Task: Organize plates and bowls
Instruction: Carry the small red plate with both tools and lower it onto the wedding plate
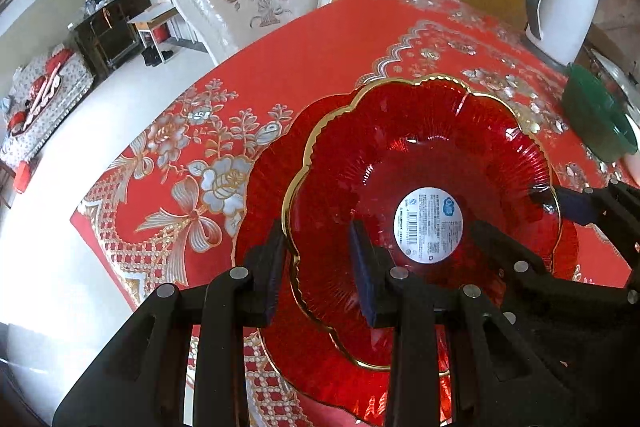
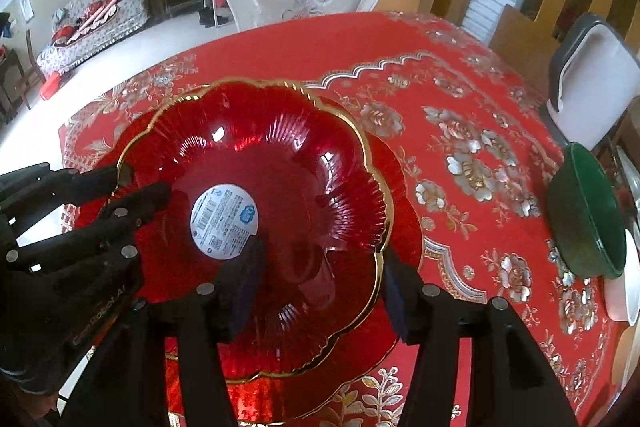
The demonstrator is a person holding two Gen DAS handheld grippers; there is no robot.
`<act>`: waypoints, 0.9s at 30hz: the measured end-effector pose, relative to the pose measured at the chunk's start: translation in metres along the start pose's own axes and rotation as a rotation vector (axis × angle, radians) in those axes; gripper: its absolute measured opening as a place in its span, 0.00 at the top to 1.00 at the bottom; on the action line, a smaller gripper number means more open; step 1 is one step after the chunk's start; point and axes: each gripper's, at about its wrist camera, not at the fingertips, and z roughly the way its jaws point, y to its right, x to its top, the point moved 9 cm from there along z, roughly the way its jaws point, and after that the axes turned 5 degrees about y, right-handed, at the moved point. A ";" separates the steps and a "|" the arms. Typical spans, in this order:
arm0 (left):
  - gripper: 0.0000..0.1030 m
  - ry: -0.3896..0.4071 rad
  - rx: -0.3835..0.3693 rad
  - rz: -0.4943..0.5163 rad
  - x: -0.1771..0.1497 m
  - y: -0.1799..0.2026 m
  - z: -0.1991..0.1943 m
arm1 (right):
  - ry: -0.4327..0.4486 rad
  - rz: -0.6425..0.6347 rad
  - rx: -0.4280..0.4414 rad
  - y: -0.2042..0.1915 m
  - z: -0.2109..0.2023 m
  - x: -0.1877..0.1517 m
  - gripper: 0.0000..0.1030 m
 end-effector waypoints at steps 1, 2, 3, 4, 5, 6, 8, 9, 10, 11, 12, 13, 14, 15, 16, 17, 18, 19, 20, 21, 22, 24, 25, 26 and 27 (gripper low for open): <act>0.70 0.003 0.006 0.005 0.000 0.000 0.000 | 0.003 -0.001 0.003 -0.001 0.000 0.000 0.43; 0.70 0.004 0.006 0.006 0.000 0.001 0.000 | 0.003 0.001 0.003 -0.001 0.001 0.000 0.43; 0.70 0.004 0.004 0.004 0.000 0.000 0.000 | 0.003 0.000 0.005 -0.001 0.001 -0.001 0.43; 0.70 0.004 0.002 0.003 0.001 0.000 0.000 | 0.003 -0.004 0.004 -0.001 0.002 -0.001 0.43; 0.70 0.007 0.004 0.004 0.001 0.000 0.000 | 0.004 -0.008 0.006 -0.002 0.002 -0.001 0.41; 0.70 0.013 0.008 0.004 0.002 -0.001 0.000 | 0.005 -0.011 0.009 -0.003 0.002 -0.001 0.40; 0.70 0.016 0.011 0.001 0.003 -0.001 0.000 | 0.008 -0.011 0.017 -0.003 0.002 -0.001 0.40; 0.70 0.017 0.014 0.001 0.004 -0.001 0.000 | 0.010 -0.010 0.020 -0.004 0.001 -0.002 0.40; 0.70 0.018 0.015 0.000 0.004 -0.001 0.000 | 0.009 -0.011 0.022 -0.004 0.001 -0.002 0.40; 0.70 0.019 0.014 0.000 0.005 -0.001 0.000 | 0.009 -0.012 0.022 -0.005 0.000 -0.003 0.40; 0.70 0.021 0.014 -0.001 0.005 -0.001 0.000 | 0.007 -0.014 0.021 -0.005 0.000 -0.003 0.40; 0.70 0.022 0.016 0.000 0.005 -0.001 0.000 | 0.005 -0.015 0.022 -0.005 -0.001 -0.004 0.40; 0.70 0.027 0.024 0.005 0.006 -0.001 -0.001 | 0.006 -0.016 0.023 -0.005 -0.002 -0.004 0.40; 0.69 0.034 0.033 0.010 0.006 -0.001 -0.001 | 0.008 -0.017 0.025 -0.005 -0.002 -0.004 0.40; 0.68 0.047 0.047 0.017 0.008 -0.001 -0.003 | 0.012 -0.017 0.025 -0.005 -0.003 -0.004 0.40; 0.68 0.054 0.054 0.019 0.009 -0.001 -0.003 | 0.015 -0.014 0.023 -0.005 -0.004 -0.004 0.39; 0.68 0.056 0.058 0.021 0.009 -0.001 -0.003 | 0.017 -0.012 0.022 -0.004 -0.005 -0.004 0.38; 0.68 0.055 0.052 0.019 0.010 0.000 -0.002 | 0.021 -0.010 0.018 -0.003 -0.006 -0.003 0.38; 0.68 0.051 0.049 0.019 0.009 0.000 -0.002 | 0.022 -0.010 0.015 -0.002 -0.005 -0.003 0.38; 0.68 0.050 0.050 0.021 0.009 0.001 -0.001 | 0.023 -0.010 0.012 -0.001 -0.005 -0.002 0.38; 0.68 0.054 0.051 0.021 0.009 0.001 -0.001 | 0.028 -0.009 0.009 0.000 -0.005 -0.002 0.38; 0.68 0.062 0.053 0.015 0.010 0.000 -0.003 | 0.032 0.002 0.014 0.001 -0.007 -0.002 0.38; 0.68 0.062 0.050 0.013 0.011 0.000 -0.004 | 0.035 0.007 0.019 0.002 -0.008 -0.002 0.38; 0.68 0.062 0.043 0.009 0.012 0.001 -0.005 | 0.042 0.016 0.025 0.003 -0.010 -0.002 0.38; 0.68 0.063 0.037 0.003 0.013 0.002 -0.006 | 0.045 0.022 0.031 0.003 -0.011 -0.002 0.38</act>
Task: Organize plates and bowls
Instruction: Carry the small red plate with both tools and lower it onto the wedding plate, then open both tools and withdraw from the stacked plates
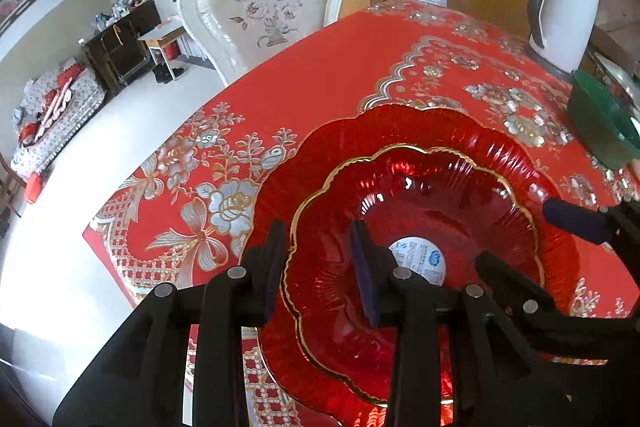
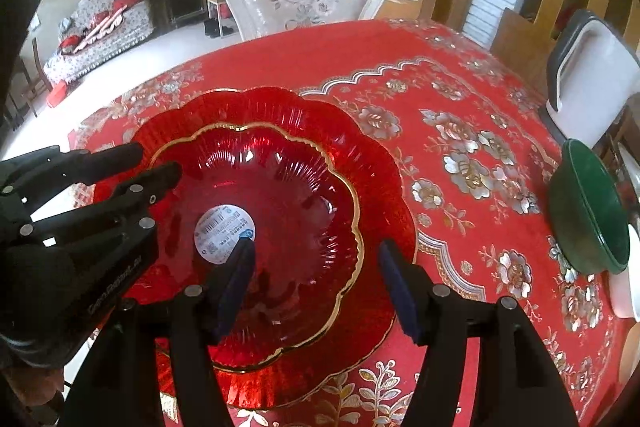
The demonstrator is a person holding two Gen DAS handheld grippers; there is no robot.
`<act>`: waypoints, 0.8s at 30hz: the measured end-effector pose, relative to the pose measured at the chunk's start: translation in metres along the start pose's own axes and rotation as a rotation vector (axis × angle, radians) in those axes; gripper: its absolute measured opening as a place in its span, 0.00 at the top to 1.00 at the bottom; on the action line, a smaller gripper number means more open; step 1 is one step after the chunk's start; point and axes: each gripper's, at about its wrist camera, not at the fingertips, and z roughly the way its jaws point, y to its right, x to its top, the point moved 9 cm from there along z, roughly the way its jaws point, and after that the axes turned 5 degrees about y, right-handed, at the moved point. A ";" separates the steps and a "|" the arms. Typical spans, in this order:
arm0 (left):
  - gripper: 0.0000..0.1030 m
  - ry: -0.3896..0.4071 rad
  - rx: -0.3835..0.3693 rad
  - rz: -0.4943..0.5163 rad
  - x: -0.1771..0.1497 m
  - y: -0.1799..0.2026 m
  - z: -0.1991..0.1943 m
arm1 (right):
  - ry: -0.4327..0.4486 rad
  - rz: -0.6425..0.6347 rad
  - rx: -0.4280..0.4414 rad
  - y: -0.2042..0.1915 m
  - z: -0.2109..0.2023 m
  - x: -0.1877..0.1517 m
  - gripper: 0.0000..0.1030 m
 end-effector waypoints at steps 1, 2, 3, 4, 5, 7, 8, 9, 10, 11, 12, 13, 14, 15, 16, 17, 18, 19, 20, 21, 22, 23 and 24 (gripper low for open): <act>0.68 0.003 -0.001 -0.005 0.001 0.000 -0.001 | 0.006 0.010 0.006 0.000 -0.002 0.000 0.38; 0.68 0.007 -0.002 -0.007 0.002 0.001 -0.002 | 0.011 0.015 0.010 0.001 -0.003 0.000 0.38; 0.68 0.012 -0.004 -0.010 0.003 0.002 -0.004 | 0.019 0.026 0.017 0.002 -0.006 0.000 0.38; 0.68 0.016 -0.011 -0.013 0.004 0.003 -0.006 | 0.023 0.031 0.022 0.002 -0.007 0.000 0.38; 0.68 0.020 -0.018 -0.017 0.006 0.005 -0.008 | 0.027 0.039 0.030 0.003 -0.009 0.000 0.38; 0.68 0.030 -0.039 -0.029 0.009 0.008 -0.013 | 0.039 0.060 0.048 0.006 -0.015 -0.001 0.38; 0.68 0.037 -0.048 -0.032 0.011 0.011 -0.016 | 0.047 0.074 0.056 0.007 -0.019 -0.001 0.38; 0.68 0.046 -0.060 -0.032 0.013 0.015 -0.019 | 0.056 0.093 0.061 0.011 -0.025 -0.002 0.38; 0.68 0.054 -0.075 -0.032 0.015 0.020 -0.023 | 0.062 0.102 0.061 0.013 -0.028 -0.002 0.38; 0.68 0.060 -0.085 -0.031 0.017 0.023 -0.026 | 0.076 0.120 0.062 0.019 -0.034 -0.003 0.37; 0.68 0.069 -0.097 -0.028 0.019 0.029 -0.030 | 0.085 0.135 0.061 0.024 -0.039 -0.003 0.37; 0.68 0.076 -0.106 -0.024 0.020 0.034 -0.033 | 0.092 0.151 0.058 0.029 -0.044 -0.004 0.37; 0.68 0.084 -0.125 -0.017 0.022 0.041 -0.036 | 0.097 0.162 0.055 0.033 -0.047 -0.005 0.37; 0.68 0.089 -0.138 -0.012 0.023 0.048 -0.039 | 0.111 0.183 0.043 0.043 -0.054 -0.007 0.36; 0.68 0.094 -0.151 -0.006 0.024 0.055 -0.042 | 0.122 0.201 0.030 0.052 -0.059 -0.008 0.36; 0.68 0.097 -0.162 0.000 0.025 0.062 -0.045 | 0.133 0.218 0.019 0.060 -0.065 -0.009 0.36; 0.68 0.102 -0.171 0.006 0.026 0.069 -0.047 | 0.144 0.237 0.009 0.069 -0.070 -0.011 0.36; 0.68 0.110 -0.183 0.017 0.028 0.078 -0.050 | 0.152 0.251 0.003 0.074 -0.074 -0.013 0.35; 0.68 0.116 -0.192 0.027 0.030 0.087 -0.053 | 0.166 0.280 -0.007 0.085 -0.081 -0.016 0.34; 0.68 0.120 -0.201 0.035 0.030 0.094 -0.055 | 0.172 0.296 -0.016 0.093 -0.085 -0.018 0.33; 0.68 0.122 -0.215 0.041 0.031 0.103 -0.057 | 0.176 0.309 -0.028 0.100 -0.089 -0.021 0.33; 0.68 0.127 -0.235 0.049 0.032 0.114 -0.060 | 0.181 0.320 -0.042 0.108 -0.093 -0.024 0.33; 0.68 0.132 -0.245 0.056 0.034 0.121 -0.062 | 0.186 0.333 -0.055 0.116 -0.097 -0.027 0.33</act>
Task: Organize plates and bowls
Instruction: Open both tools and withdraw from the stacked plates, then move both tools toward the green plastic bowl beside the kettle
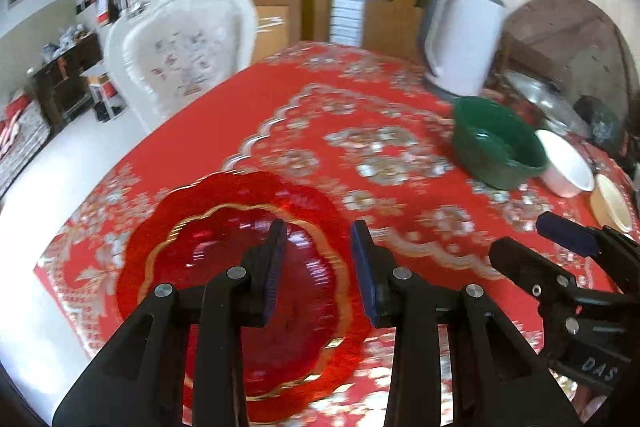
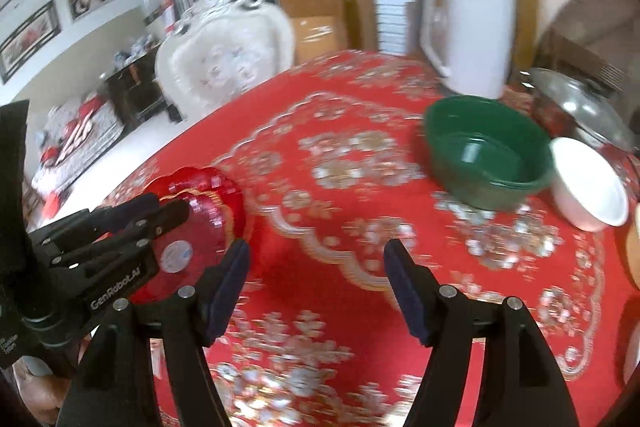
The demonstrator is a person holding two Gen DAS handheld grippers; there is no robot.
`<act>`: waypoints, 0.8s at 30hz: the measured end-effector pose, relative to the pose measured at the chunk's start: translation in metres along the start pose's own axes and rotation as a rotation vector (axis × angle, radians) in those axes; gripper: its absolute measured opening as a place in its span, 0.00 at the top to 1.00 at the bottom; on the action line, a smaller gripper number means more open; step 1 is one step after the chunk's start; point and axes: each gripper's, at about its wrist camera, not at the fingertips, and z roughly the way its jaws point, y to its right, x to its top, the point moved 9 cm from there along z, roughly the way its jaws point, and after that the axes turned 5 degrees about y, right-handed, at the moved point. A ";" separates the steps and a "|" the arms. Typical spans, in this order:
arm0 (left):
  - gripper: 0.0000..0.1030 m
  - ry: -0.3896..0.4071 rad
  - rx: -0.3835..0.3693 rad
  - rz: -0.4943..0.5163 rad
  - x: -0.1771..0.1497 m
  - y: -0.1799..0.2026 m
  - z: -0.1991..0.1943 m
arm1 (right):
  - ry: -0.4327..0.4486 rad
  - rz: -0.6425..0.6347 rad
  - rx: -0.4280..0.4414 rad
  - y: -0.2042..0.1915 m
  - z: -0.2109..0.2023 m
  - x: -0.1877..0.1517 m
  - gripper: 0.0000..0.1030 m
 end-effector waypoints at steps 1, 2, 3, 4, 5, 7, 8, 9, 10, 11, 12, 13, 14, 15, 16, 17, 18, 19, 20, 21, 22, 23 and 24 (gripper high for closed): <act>0.68 0.008 -0.009 0.012 0.002 0.010 0.000 | 0.003 0.009 -0.007 0.006 -0.002 0.001 0.33; 0.68 0.010 -0.013 0.019 0.004 0.017 0.000 | 0.007 0.023 -0.018 0.016 -0.005 0.002 0.33; 0.68 0.012 -0.026 0.031 0.005 0.027 0.001 | 0.013 0.040 -0.030 0.026 -0.009 0.003 0.33; 0.68 0.014 -0.038 0.039 0.006 0.034 0.002 | 0.023 0.054 -0.041 0.035 -0.013 0.004 0.33; 0.68 0.015 -0.048 0.051 0.009 0.045 0.003 | 0.029 0.063 -0.051 0.043 -0.016 0.004 0.32; 0.68 0.017 -0.059 0.070 0.012 0.058 0.004 | 0.032 0.078 -0.071 0.057 -0.019 0.004 0.31; 0.68 0.023 -0.066 0.083 0.015 0.067 0.005 | 0.030 0.092 -0.084 0.067 -0.020 0.004 0.31; 0.68 0.031 -0.072 0.098 0.018 0.077 0.007 | 0.027 0.102 -0.091 0.075 -0.022 0.003 0.31; 0.68 0.033 -0.072 0.106 0.020 0.082 0.008 | 0.025 0.108 -0.095 0.079 -0.021 0.002 0.31; 0.68 0.030 -0.075 0.117 0.022 0.089 0.010 | 0.022 0.119 -0.103 0.087 -0.021 0.001 0.31; 0.68 0.029 -0.082 0.124 0.024 0.095 0.012 | 0.019 0.125 -0.108 0.093 -0.021 0.000 0.30; 0.68 0.031 -0.087 0.126 0.027 0.099 0.014 | 0.017 0.129 -0.111 0.097 -0.022 -0.002 0.30; 0.68 0.035 -0.091 0.129 0.030 0.106 0.016 | 0.012 0.135 -0.117 0.104 -0.022 -0.003 0.30; 0.68 0.037 -0.092 0.132 0.032 0.109 0.018 | 0.007 0.141 -0.121 0.111 -0.022 -0.004 0.30; 0.68 0.038 -0.093 0.136 0.034 0.114 0.021 | 0.004 0.149 -0.127 0.117 -0.021 -0.004 0.30; 0.68 0.037 -0.094 0.140 0.037 0.117 0.023 | 0.003 0.156 -0.131 0.123 -0.021 -0.005 0.30; 0.68 0.035 -0.095 0.142 0.039 0.120 0.026 | 0.003 0.165 -0.136 0.128 -0.021 -0.004 0.30; 0.68 0.034 -0.098 0.144 0.041 0.124 0.028 | 0.002 0.172 -0.139 0.133 -0.023 -0.004 0.30; 0.68 0.034 -0.100 0.146 0.043 0.126 0.030 | 0.001 0.176 -0.139 0.137 -0.022 -0.004 0.30; 0.68 0.038 -0.100 0.150 0.045 0.129 0.032 | -0.001 0.181 -0.142 0.142 -0.021 -0.004 0.30; 0.68 0.041 -0.099 0.153 0.047 0.131 0.033 | -0.004 0.183 -0.146 0.146 -0.021 -0.004 0.30; 0.68 0.044 -0.099 0.156 0.050 0.134 0.035 | -0.006 0.185 -0.150 0.149 -0.020 -0.004 0.30; 0.68 0.047 -0.100 0.159 0.053 0.136 0.037 | -0.008 0.186 -0.152 0.152 -0.019 -0.003 0.30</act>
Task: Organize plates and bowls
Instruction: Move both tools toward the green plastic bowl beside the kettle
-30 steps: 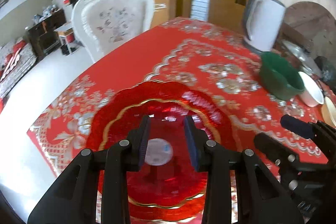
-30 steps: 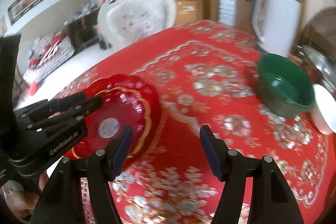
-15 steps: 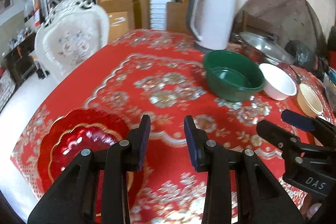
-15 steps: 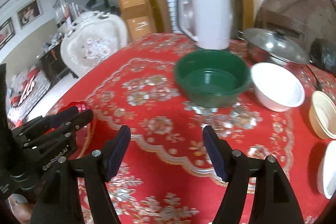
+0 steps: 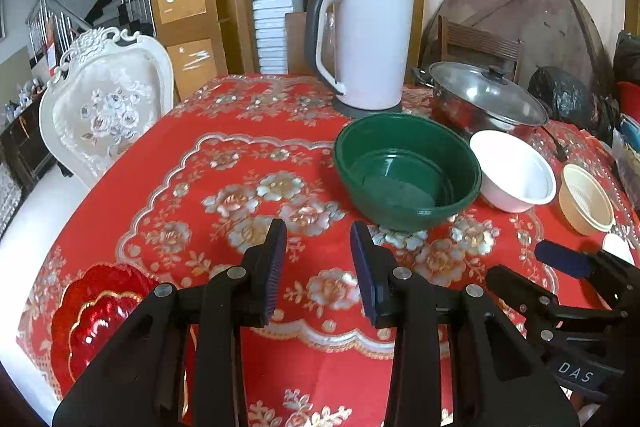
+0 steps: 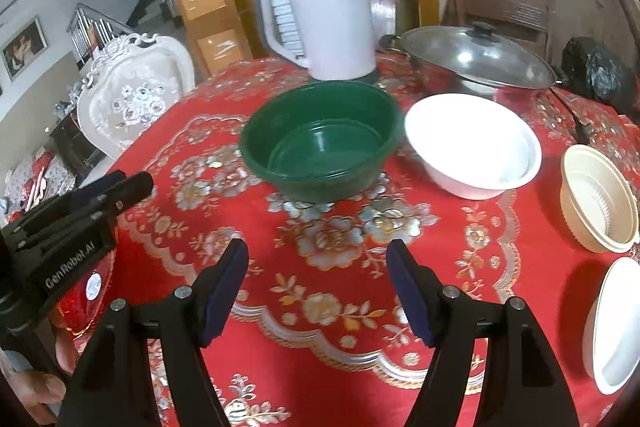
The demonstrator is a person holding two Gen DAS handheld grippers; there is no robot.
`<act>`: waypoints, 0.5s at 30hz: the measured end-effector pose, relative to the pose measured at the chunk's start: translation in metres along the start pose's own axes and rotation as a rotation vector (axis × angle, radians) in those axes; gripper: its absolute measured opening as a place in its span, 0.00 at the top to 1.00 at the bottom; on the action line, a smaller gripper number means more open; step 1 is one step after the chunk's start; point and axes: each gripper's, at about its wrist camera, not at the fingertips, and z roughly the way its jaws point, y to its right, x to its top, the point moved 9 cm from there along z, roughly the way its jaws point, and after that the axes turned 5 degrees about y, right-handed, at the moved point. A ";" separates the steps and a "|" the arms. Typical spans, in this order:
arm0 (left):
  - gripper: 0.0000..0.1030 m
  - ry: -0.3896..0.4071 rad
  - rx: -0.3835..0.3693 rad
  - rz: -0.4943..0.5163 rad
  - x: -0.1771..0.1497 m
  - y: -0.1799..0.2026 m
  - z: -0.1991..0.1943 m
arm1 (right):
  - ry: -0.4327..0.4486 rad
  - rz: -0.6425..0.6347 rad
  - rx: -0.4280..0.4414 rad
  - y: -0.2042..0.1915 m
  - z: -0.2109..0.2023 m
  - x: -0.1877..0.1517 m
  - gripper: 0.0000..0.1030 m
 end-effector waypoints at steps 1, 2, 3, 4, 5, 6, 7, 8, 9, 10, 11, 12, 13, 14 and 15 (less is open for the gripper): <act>0.68 0.002 0.001 0.003 0.003 0.002 0.003 | 0.000 0.002 0.000 0.002 0.001 0.001 0.30; 0.68 0.002 0.003 0.006 0.004 0.003 0.005 | -0.002 0.007 0.000 0.005 0.002 0.002 0.30; 0.68 0.002 0.006 0.009 0.007 0.004 0.008 | -0.002 0.010 0.000 0.007 0.003 0.004 0.30; 0.68 0.003 0.008 0.011 0.009 0.005 0.011 | -0.001 0.015 -0.001 0.010 0.004 0.006 0.30; 0.68 0.003 0.011 0.013 0.011 0.006 0.014 | 0.000 0.019 -0.004 0.012 0.005 0.009 0.30; 0.68 0.002 0.013 0.016 0.014 0.007 0.017 | 0.002 0.025 -0.005 0.014 0.006 0.012 0.30; 0.68 0.002 0.014 0.018 0.015 0.007 0.020 | 0.003 0.029 -0.002 0.015 0.008 0.014 0.30; 0.68 0.002 0.014 0.018 0.017 0.008 0.024 | 0.001 0.036 0.000 0.018 0.010 0.016 0.30; 0.68 0.002 0.014 0.017 0.019 0.008 0.027 | -0.001 0.048 0.001 0.020 0.013 0.019 0.30; 0.68 0.000 0.015 0.017 0.021 0.008 0.031 | -0.001 0.063 0.008 0.023 0.016 0.022 0.30; 0.68 -0.002 0.017 0.015 0.023 0.008 0.035 | -0.002 0.074 0.018 0.024 0.019 0.024 0.30; 0.68 -0.005 0.017 0.012 0.025 0.008 0.040 | -0.005 0.084 0.030 0.024 0.022 0.026 0.30; 0.68 -0.008 0.016 0.009 0.026 0.009 0.044 | -0.010 0.092 0.038 0.025 0.026 0.026 0.30; 0.68 -0.011 0.015 0.008 0.027 0.009 0.048 | -0.021 0.099 0.037 0.025 0.032 0.026 0.30; 0.68 -0.018 0.017 0.007 0.028 0.009 0.053 | -0.030 0.104 0.038 0.026 0.036 0.026 0.30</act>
